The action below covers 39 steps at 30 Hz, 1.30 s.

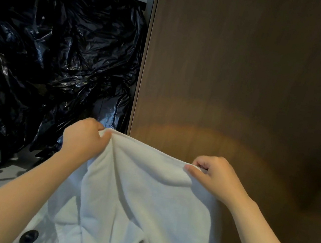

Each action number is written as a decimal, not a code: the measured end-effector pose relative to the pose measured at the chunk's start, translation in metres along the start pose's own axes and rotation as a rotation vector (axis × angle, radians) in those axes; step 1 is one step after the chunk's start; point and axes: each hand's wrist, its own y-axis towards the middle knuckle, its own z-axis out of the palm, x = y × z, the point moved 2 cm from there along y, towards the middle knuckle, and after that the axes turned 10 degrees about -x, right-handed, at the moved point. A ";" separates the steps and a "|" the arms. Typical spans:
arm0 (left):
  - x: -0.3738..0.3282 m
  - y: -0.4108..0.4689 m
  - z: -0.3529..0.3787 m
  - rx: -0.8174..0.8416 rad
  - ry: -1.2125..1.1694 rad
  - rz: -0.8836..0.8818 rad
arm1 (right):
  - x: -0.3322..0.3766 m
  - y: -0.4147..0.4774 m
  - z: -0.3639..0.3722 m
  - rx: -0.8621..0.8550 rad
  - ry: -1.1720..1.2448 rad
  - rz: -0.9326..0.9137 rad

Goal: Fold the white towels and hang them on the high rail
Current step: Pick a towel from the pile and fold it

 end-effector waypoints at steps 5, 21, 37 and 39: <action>-0.014 -0.011 0.011 0.091 0.083 0.051 | -0.001 -0.001 0.004 -0.125 0.045 0.082; -0.093 -0.070 0.003 0.393 -0.669 0.382 | 0.042 0.000 0.008 -0.089 0.277 -0.119; -0.088 -0.067 0.010 0.208 -0.659 0.228 | 0.020 -0.003 0.001 -0.099 0.175 -0.048; -0.078 -0.060 0.012 0.154 -0.620 0.160 | 0.010 -0.005 -0.005 -0.088 0.110 -0.019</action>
